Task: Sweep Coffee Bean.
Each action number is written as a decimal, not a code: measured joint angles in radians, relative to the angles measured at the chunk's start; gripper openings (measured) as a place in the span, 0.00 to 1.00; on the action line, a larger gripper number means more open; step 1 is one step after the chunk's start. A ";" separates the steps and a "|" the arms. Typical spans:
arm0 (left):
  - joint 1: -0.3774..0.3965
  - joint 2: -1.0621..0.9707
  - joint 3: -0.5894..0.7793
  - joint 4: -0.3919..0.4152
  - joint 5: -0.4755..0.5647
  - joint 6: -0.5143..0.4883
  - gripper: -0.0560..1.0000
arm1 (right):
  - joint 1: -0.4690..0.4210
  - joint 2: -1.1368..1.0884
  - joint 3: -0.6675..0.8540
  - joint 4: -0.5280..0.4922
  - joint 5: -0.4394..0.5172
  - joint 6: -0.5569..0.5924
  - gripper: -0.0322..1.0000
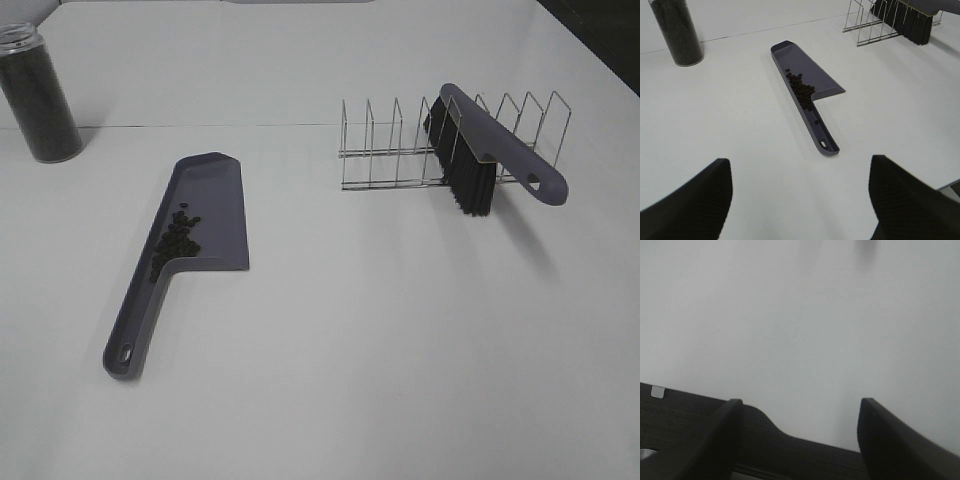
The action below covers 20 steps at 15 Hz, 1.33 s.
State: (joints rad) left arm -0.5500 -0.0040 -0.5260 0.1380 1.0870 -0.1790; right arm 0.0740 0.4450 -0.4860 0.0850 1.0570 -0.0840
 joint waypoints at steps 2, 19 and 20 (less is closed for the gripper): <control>0.000 -0.003 0.000 -0.021 0.000 0.017 0.69 | 0.000 -0.035 0.003 0.003 -0.001 -0.004 0.64; 0.000 -0.004 0.006 -0.185 -0.005 0.235 0.69 | 0.000 -0.450 0.026 -0.002 0.057 -0.005 0.60; 0.000 -0.004 0.006 -0.185 -0.005 0.235 0.69 | 0.000 -0.450 0.026 -0.002 0.057 -0.005 0.60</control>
State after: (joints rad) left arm -0.5500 -0.0080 -0.5200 -0.0470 1.0820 0.0560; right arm 0.0740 -0.0050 -0.4600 0.0830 1.1140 -0.0890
